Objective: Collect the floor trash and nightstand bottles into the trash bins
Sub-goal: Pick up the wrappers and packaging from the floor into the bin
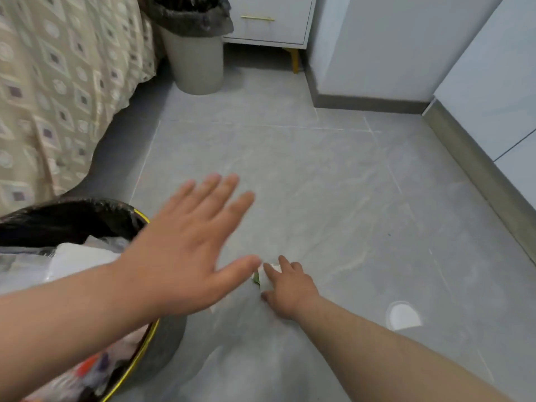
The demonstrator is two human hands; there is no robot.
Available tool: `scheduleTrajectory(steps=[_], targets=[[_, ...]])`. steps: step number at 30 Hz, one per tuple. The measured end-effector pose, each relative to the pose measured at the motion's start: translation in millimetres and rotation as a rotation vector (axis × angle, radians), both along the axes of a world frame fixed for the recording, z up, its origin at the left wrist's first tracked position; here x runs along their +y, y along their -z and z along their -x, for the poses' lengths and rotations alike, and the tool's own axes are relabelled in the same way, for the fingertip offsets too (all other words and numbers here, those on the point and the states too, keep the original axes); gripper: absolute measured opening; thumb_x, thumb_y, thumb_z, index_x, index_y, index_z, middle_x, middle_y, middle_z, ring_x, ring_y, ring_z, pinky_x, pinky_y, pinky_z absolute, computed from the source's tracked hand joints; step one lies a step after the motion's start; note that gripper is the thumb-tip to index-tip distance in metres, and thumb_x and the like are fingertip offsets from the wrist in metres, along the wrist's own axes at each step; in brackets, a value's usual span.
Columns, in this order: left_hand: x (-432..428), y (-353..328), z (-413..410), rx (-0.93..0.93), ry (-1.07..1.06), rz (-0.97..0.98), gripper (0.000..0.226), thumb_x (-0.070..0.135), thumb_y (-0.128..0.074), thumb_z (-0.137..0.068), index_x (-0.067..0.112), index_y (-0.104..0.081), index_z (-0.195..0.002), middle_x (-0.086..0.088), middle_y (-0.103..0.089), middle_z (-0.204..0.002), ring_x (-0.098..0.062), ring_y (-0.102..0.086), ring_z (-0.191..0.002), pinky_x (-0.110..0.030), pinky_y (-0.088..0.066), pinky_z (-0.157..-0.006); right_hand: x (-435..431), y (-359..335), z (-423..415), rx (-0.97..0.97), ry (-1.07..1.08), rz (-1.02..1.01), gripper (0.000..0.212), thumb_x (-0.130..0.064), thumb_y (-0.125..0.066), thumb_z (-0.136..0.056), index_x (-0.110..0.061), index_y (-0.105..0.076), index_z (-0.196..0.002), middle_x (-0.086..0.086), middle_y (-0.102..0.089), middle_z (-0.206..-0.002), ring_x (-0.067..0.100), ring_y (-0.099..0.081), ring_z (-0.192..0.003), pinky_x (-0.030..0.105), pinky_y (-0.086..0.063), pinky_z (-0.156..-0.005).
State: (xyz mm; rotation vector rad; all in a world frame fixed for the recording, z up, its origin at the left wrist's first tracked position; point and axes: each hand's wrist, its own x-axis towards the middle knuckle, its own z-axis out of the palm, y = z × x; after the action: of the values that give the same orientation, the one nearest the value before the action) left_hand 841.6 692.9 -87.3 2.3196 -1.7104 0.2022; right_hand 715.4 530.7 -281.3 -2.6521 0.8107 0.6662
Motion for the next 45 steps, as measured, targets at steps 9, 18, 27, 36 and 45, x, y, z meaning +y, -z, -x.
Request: scheduleTrajectory(steps=[9,18,27,36,45], targets=[[-71,171,63,0.621,-0.530,-0.731,0.083,0.040,-0.050,-0.083,0.021,-0.005,-0.150,-0.012,0.003,-0.159,-0.038,0.002,-0.144,-0.058,-0.015,-0.113,-11,17,29,-0.121,-0.097,0.181,0.029,-0.010,-0.040,-0.088,-0.014,-0.049,-0.116,0.011,-0.053,-0.117,0.034,-0.047,-0.106,0.039,-0.036,-0.075],[-26,209,65,0.571,-0.546,-0.848,0.111,0.059,-0.069,-0.061,0.041,0.002,-0.144,-0.001,0.008,-0.154,-0.047,-0.002,-0.138,-0.064,-0.033,-0.098,-27,17,54,-0.268,0.362,-0.210,0.014,-0.022,-0.046,-0.094,-0.014,-0.048,-0.105,0.011,-0.060,-0.105,0.026,-0.049,-0.081,0.031,-0.035,-0.068],[-64,62,42,0.559,-0.134,-0.630,0.024,0.024,-0.048,-0.088,0.016,-0.067,-0.101,-0.004,-0.067,-0.112,-0.022,-0.060,-0.102,-0.027,-0.046,-0.083,-28,-126,43,-0.603,0.395,-0.341,0.033,-0.038,-0.048,-0.094,-0.022,-0.043,-0.065,-0.004,-0.048,-0.062,0.016,-0.049,-0.058,0.032,-0.038,-0.059],[126,-77,-19,0.309,-0.247,-0.213,0.023,0.042,-0.042,-0.087,0.031,-0.062,-0.091,0.016,-0.064,-0.096,-0.009,-0.057,-0.092,-0.029,-0.046,-0.083,95,-259,-19,-0.676,0.143,-0.388,0.041,-0.037,-0.032,-0.099,-0.019,-0.035,-0.062,-0.004,-0.040,-0.062,0.015,-0.036,-0.060,0.033,-0.030,-0.061],[240,12,-19,0.495,-0.782,-0.209,0.093,0.069,-0.005,-0.069,0.025,-0.002,-0.151,-0.009,0.009,-0.160,-0.017,0.012,-0.145,-0.036,-0.006,-0.118,196,-232,-92,-0.475,-0.250,-0.314,0.044,-0.025,-0.043,-0.093,-0.025,-0.044,-0.136,0.000,-0.050,-0.134,0.019,-0.047,-0.123,0.029,-0.037,-0.102]])
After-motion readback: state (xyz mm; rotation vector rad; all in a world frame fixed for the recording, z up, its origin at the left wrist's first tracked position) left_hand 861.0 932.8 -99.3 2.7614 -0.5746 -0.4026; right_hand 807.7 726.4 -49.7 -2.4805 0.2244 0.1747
